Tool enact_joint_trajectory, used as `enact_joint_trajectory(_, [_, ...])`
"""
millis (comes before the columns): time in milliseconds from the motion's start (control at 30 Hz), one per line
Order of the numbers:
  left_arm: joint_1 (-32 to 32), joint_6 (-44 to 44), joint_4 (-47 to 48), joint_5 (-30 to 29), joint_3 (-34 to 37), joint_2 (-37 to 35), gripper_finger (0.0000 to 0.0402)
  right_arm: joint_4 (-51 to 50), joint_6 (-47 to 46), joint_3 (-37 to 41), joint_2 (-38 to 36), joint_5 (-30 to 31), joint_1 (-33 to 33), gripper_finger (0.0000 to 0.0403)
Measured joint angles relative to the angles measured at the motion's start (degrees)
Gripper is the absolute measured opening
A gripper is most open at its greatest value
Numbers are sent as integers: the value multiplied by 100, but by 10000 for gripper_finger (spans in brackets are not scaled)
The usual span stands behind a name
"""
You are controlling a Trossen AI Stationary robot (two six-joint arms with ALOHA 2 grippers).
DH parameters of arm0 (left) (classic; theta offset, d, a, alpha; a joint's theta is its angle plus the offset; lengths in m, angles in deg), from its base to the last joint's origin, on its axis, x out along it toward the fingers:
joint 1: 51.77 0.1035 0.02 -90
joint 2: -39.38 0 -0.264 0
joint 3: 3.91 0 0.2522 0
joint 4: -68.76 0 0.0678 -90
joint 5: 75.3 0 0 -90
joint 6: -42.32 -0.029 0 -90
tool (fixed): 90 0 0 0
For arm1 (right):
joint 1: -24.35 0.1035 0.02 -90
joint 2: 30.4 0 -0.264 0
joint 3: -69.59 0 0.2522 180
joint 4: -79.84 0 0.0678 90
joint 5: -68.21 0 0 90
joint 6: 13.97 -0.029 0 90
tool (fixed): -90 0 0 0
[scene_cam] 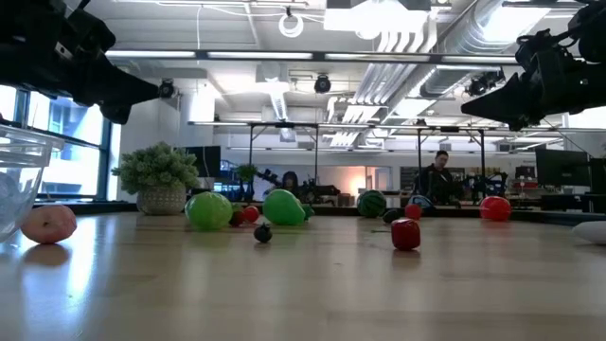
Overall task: Pick and placing Produce into tupperware
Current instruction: Prepare the transparent bin in the center of the table
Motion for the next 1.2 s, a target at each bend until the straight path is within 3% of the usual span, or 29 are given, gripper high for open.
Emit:
enact_joint_trajectory(167, [0,0,-4,0,0,0,14,0,-1984,-1,-1,-170,0,4])
enact_joint_trajectory(300, [0,4,-10,0,0,0,14,85,-2734,-1,1,331,0,4])
enact_joint_trajectory(633, [-2,44,-67,-2,0,0,14,560,-3228,-1,-1,935,0,4])
enact_joint_trajectory(800, [0,1045,-218,55,0,0,14,563,-3333,-1,-1,751,1,4])
enact_joint_trajectory(933, [0,1367,-806,713,0,0,14,553,-3328,-1,-1,720,0,4])
enact_joint_trajectory(1133, [0,2350,-3240,2950,-9,0,14,566,-3198,-1,-1,498,0,4])
enact_joint_trajectory(1200, [-4,2751,-4022,3397,-148,-2,14,564,-3173,-1,-1,469,0,4])
